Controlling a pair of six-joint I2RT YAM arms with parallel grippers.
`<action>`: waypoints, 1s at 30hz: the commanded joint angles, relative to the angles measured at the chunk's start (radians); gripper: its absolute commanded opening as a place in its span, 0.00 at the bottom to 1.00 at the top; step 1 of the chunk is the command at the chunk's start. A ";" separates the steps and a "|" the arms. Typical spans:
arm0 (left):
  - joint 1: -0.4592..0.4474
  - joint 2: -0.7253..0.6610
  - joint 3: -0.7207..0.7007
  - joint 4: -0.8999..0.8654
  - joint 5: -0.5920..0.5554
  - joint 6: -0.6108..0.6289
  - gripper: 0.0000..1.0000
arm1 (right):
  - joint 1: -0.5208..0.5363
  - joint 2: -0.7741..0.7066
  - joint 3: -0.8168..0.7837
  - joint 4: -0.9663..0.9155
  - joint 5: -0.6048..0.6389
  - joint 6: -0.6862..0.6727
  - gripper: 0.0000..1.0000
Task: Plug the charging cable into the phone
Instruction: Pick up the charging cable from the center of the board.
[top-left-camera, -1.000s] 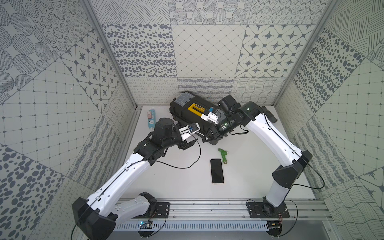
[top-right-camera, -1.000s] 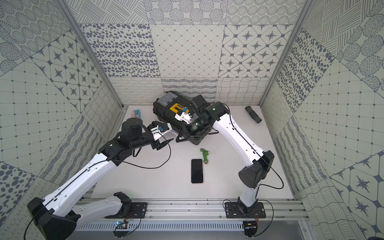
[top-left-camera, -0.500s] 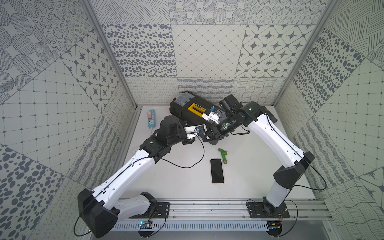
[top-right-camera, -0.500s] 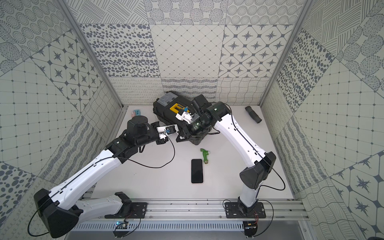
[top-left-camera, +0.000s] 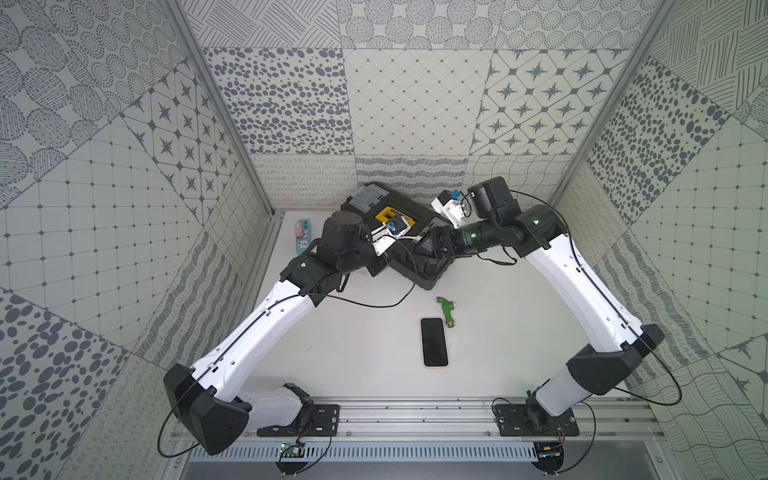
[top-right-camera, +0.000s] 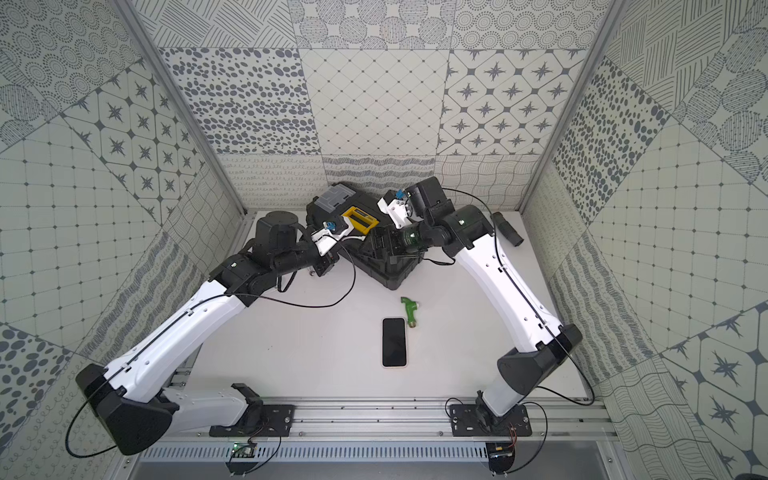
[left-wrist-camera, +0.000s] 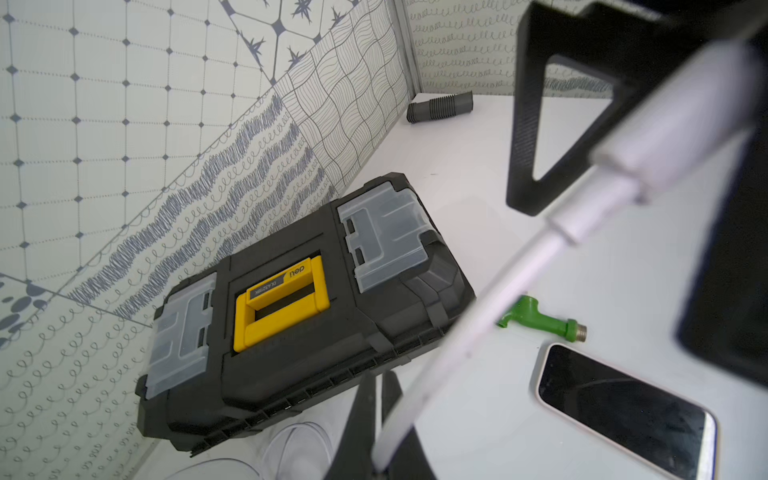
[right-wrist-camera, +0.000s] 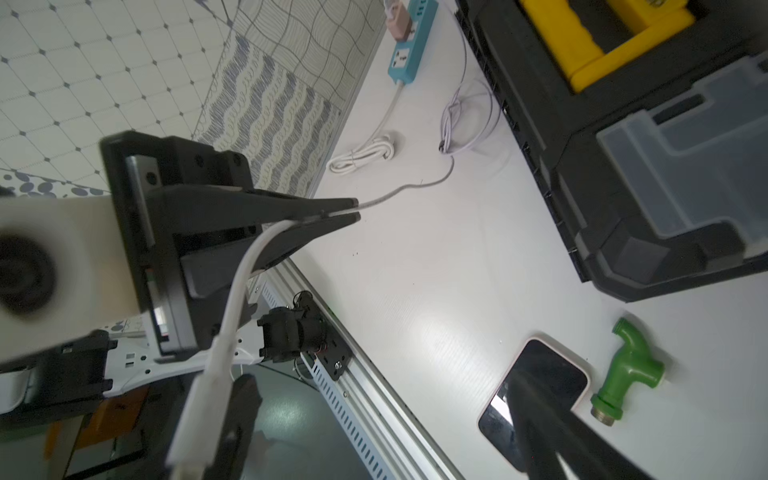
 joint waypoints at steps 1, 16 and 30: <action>0.063 0.037 0.064 -0.076 0.233 -0.433 0.00 | -0.001 -0.065 -0.078 0.229 0.051 0.044 0.96; 0.173 0.115 0.033 0.233 0.876 -0.890 0.00 | 0.002 -0.037 -0.124 0.593 -0.049 -0.006 0.74; 0.172 0.126 0.035 0.222 0.961 -0.938 0.00 | 0.000 0.075 0.016 0.584 -0.161 -0.050 0.60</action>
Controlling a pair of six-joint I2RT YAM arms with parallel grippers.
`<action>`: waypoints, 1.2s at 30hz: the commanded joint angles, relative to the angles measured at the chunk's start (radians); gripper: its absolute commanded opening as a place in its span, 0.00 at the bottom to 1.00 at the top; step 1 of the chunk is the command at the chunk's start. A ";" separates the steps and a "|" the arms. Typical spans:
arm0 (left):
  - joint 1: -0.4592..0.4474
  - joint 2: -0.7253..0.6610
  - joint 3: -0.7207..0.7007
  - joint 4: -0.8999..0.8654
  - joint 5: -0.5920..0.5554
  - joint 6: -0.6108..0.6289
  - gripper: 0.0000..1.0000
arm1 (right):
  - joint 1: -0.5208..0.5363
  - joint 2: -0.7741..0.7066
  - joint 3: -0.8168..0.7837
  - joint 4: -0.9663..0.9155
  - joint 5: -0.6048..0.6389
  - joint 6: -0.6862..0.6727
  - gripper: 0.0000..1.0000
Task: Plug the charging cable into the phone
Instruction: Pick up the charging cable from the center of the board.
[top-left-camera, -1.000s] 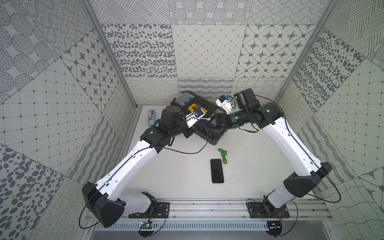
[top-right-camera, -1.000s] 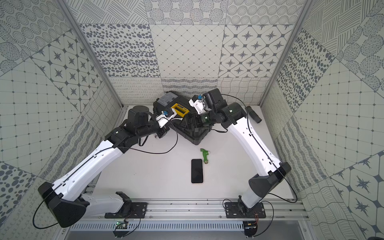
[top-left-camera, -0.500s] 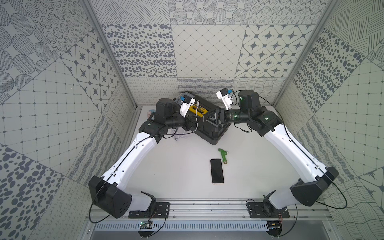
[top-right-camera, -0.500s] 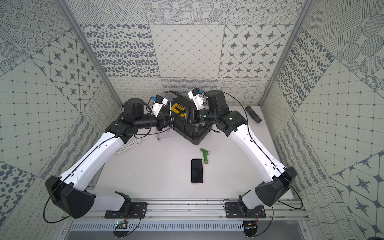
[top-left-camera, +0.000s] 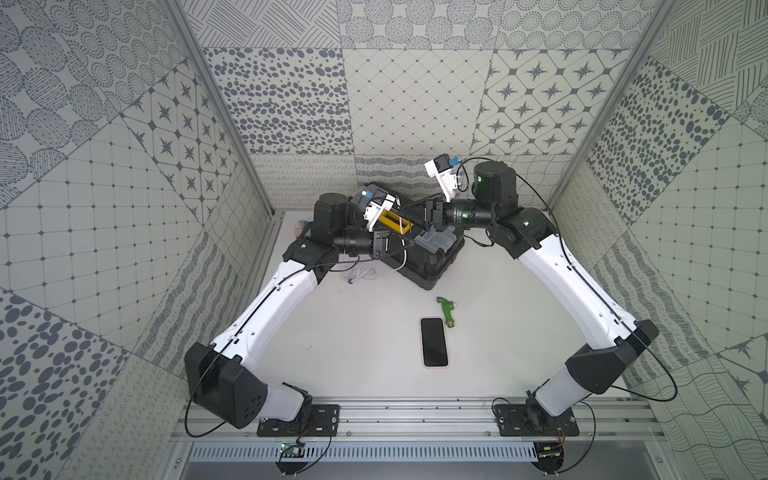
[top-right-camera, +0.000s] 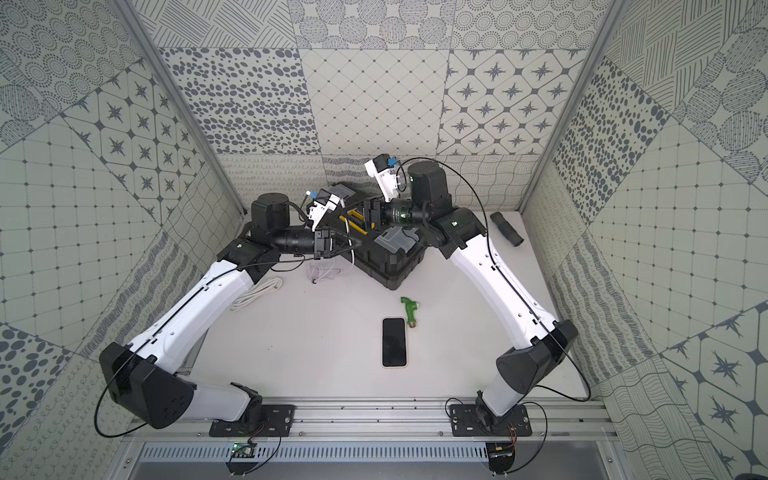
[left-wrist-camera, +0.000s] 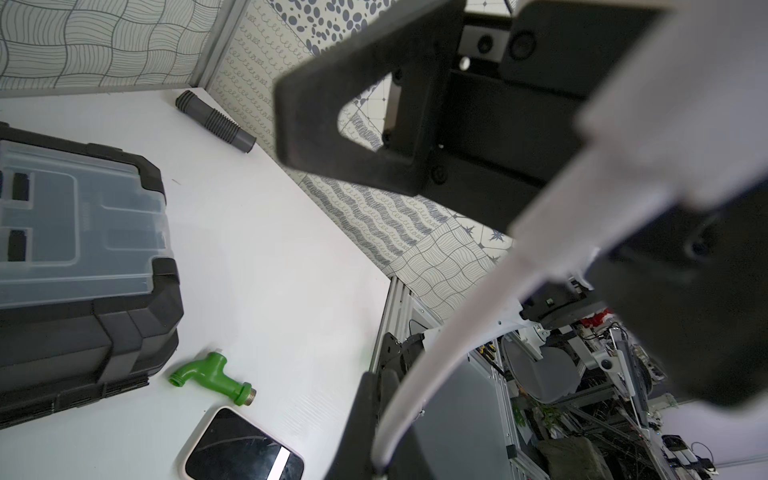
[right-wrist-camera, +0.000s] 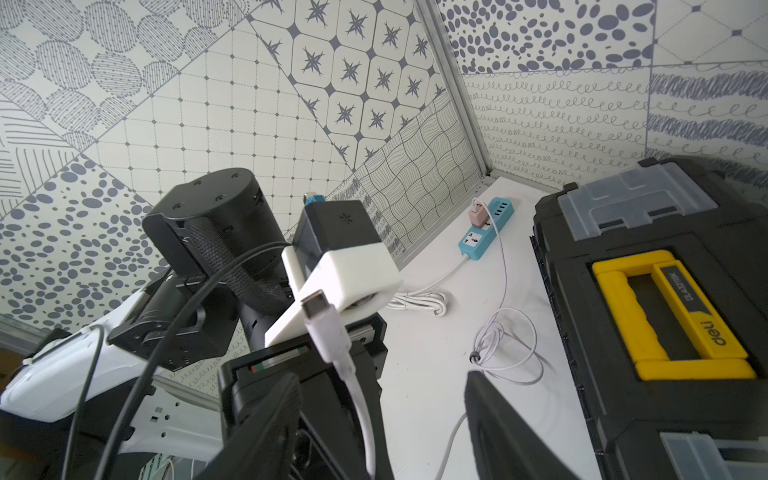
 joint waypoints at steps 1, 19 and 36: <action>0.008 0.006 0.002 0.039 0.124 -0.062 0.00 | -0.002 0.028 0.043 0.033 -0.045 -0.012 0.55; 0.008 0.011 0.026 -0.031 0.109 -0.012 0.00 | 0.004 0.014 0.024 0.028 -0.108 0.045 0.00; 0.034 -0.077 -0.018 -0.153 -0.124 0.090 0.97 | 0.001 -0.090 -0.103 0.035 0.360 0.019 0.00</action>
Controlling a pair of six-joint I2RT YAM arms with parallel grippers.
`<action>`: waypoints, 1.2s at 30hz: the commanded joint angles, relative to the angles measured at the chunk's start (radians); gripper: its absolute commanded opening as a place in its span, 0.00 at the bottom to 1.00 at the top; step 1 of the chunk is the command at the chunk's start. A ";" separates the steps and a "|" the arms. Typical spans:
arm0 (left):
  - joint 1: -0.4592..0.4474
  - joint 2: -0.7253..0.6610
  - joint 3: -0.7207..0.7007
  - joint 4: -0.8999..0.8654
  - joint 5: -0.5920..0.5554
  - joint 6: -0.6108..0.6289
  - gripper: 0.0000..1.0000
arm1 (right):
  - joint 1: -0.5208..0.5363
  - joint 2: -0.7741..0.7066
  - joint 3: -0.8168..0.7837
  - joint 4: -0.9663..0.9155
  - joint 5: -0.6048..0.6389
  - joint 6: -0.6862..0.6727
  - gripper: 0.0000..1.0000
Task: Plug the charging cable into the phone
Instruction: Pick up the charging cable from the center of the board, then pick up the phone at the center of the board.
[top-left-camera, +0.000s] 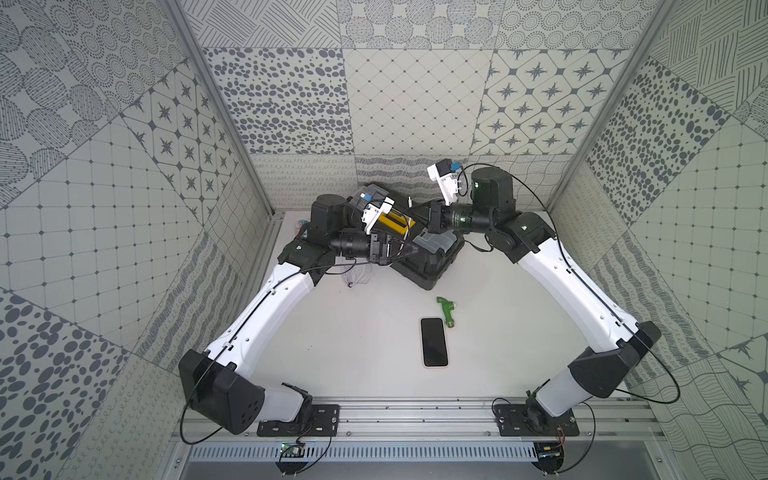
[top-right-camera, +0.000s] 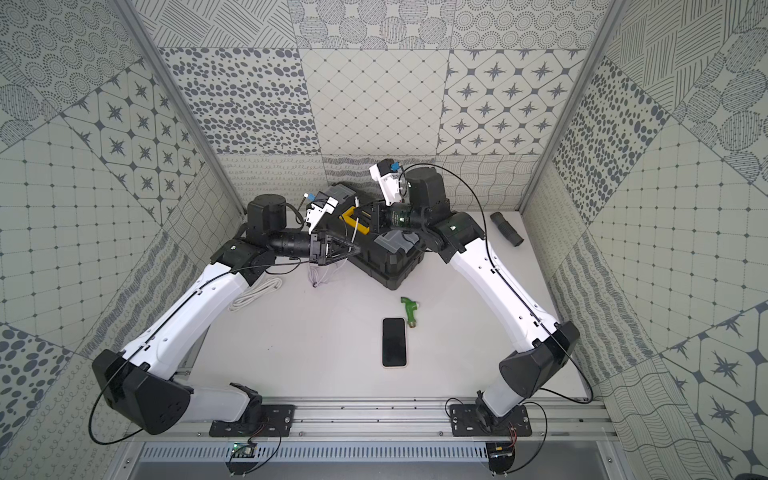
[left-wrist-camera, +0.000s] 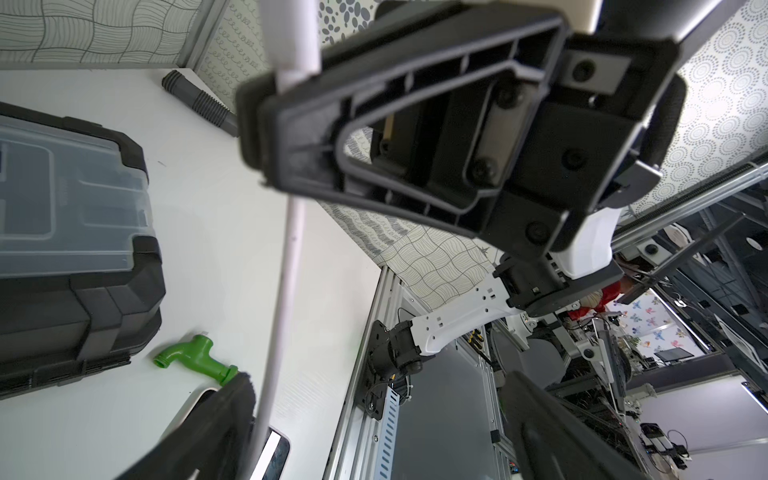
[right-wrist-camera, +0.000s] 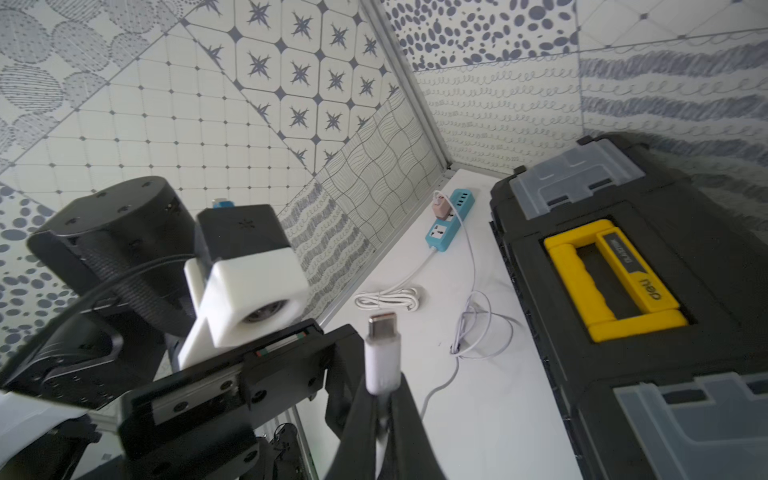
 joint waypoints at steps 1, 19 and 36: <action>0.033 -0.062 -0.046 -0.045 -0.140 0.064 0.97 | -0.005 -0.049 -0.032 0.037 0.183 -0.022 0.00; -0.199 -0.131 -0.092 -0.428 -0.813 0.105 0.94 | -0.049 -0.046 -0.084 0.001 0.366 -0.011 0.00; -0.535 0.162 -0.044 -0.541 -1.064 -0.228 0.97 | -0.052 -0.091 -0.075 -0.056 0.394 -0.007 0.00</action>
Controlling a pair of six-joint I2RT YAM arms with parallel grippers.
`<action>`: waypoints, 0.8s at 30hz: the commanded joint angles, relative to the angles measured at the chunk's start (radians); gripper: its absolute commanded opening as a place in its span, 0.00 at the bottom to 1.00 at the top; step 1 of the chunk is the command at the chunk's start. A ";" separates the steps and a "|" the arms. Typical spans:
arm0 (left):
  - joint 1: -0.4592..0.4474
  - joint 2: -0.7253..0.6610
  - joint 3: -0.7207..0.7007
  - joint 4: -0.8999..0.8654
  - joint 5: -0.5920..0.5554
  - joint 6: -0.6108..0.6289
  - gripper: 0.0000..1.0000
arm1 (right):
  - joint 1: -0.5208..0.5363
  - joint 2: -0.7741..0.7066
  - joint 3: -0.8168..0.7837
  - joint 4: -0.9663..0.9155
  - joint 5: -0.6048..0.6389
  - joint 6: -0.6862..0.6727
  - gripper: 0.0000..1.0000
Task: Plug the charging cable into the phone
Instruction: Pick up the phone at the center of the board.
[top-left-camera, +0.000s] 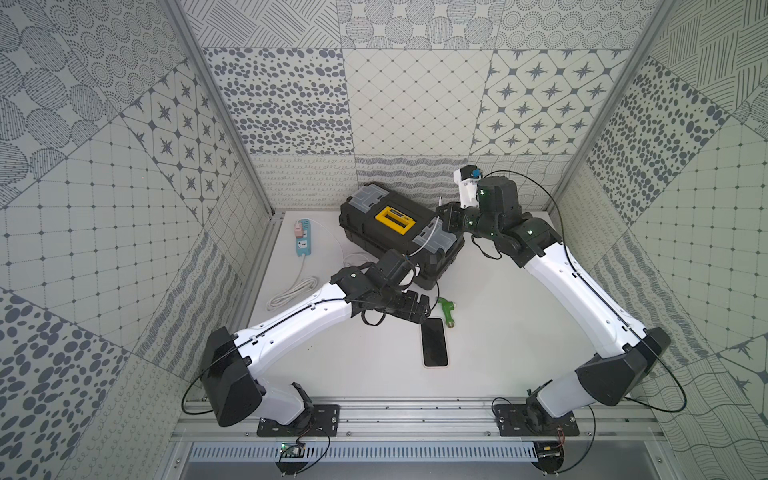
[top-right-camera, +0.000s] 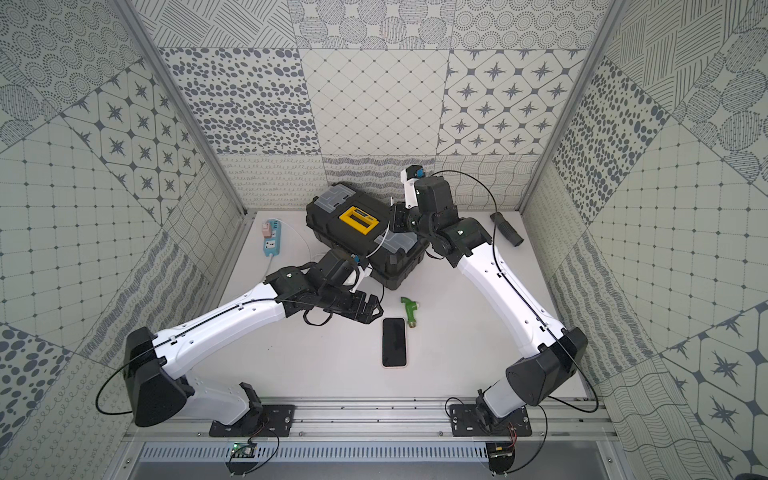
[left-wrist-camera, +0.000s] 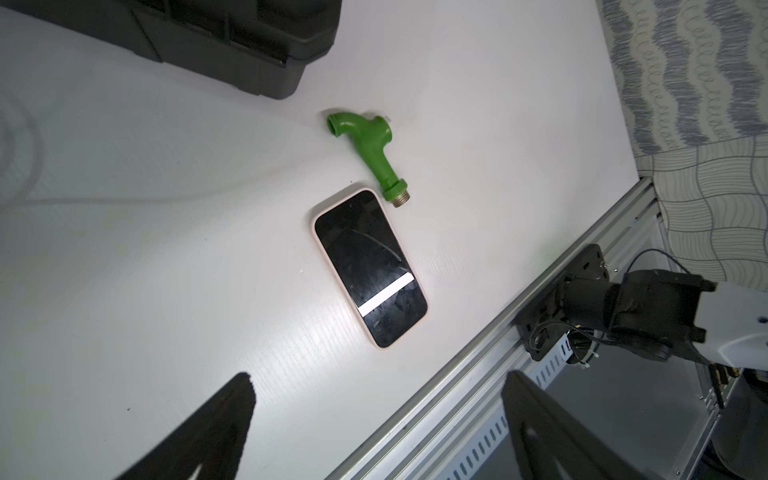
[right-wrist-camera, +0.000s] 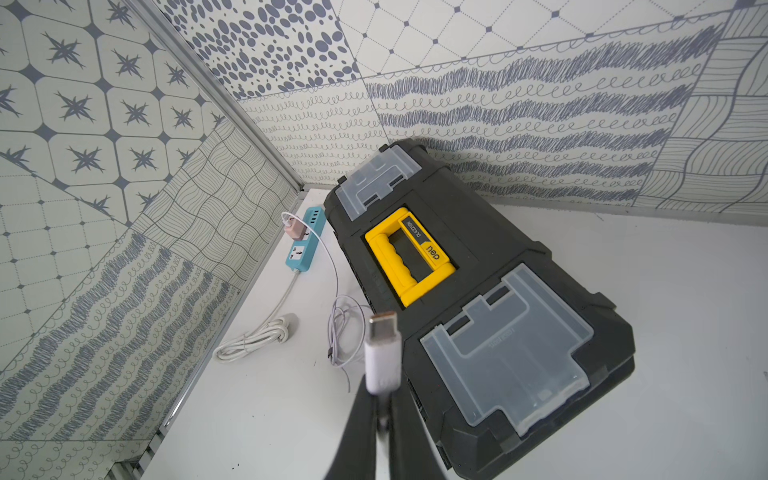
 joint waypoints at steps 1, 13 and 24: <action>-0.078 0.108 0.080 -0.116 -0.191 -0.171 0.97 | -0.004 -0.046 0.022 0.006 0.030 -0.004 0.00; -0.175 0.448 0.355 -0.300 -0.196 -0.429 0.97 | -0.007 -0.040 0.073 0.008 0.072 0.005 0.00; -0.183 0.592 0.337 -0.327 -0.254 -0.454 0.95 | -0.009 -0.075 0.020 0.008 0.054 0.002 0.00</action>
